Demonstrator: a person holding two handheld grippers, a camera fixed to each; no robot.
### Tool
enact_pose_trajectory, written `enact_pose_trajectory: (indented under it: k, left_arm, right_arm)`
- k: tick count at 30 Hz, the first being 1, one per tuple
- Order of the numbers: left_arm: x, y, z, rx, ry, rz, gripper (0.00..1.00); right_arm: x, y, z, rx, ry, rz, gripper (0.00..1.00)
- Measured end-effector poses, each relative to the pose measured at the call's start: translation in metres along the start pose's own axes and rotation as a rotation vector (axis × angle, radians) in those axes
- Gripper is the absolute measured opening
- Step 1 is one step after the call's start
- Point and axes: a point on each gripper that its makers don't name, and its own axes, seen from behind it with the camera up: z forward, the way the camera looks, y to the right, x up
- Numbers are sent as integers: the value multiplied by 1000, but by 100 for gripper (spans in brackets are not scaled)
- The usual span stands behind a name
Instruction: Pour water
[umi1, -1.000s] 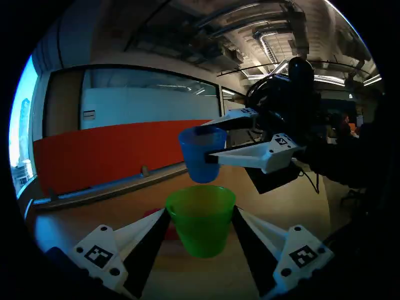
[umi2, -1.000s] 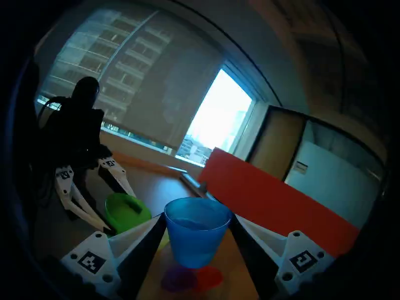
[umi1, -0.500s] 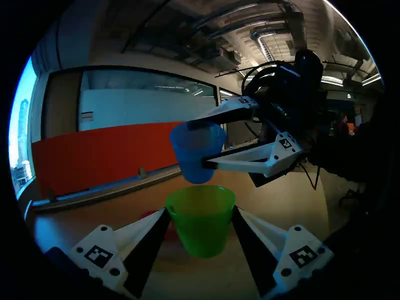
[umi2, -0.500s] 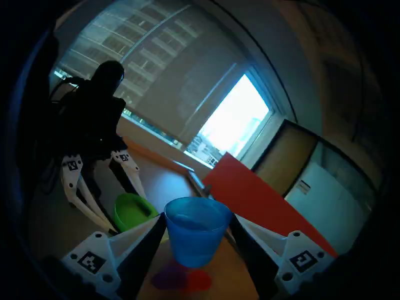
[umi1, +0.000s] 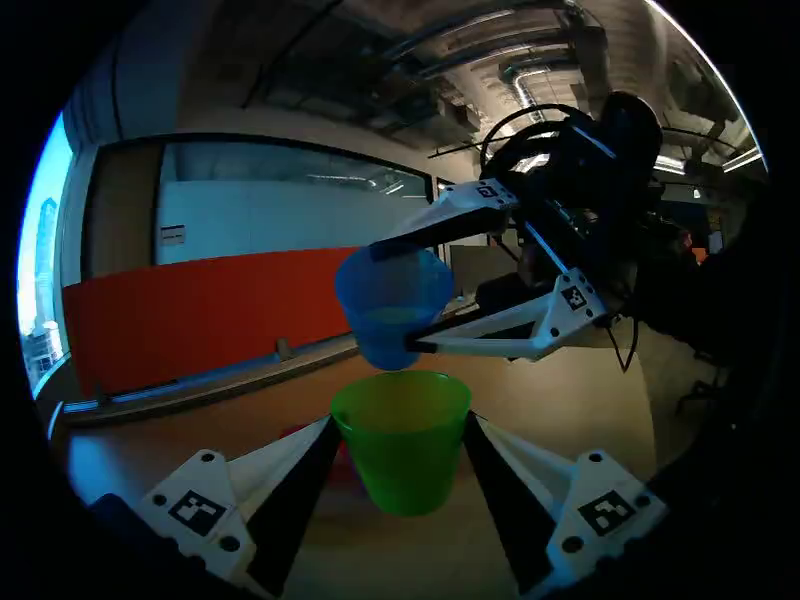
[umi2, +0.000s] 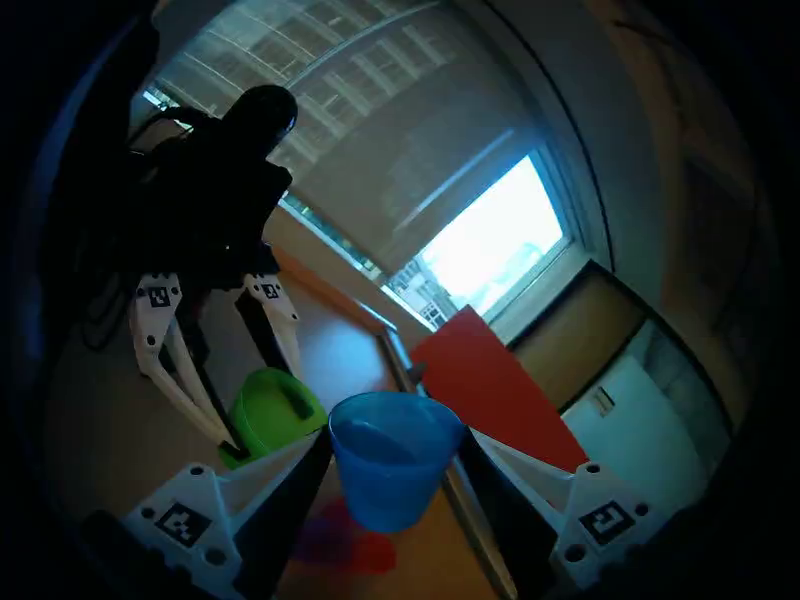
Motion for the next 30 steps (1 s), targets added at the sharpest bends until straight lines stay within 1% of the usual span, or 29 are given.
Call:
enact_pose_trajectory:
  k: [11, 30]
  left_arm:
    - [3, 1, 1, -5, 6, 1, 86]
    - [4, 4, 2, -12, 9, -1, 86]
  right_arm:
    - [3, 3, 2, 22, -32, -97, 93]
    - [3, 4, 4, 54, -74, -206, 93]
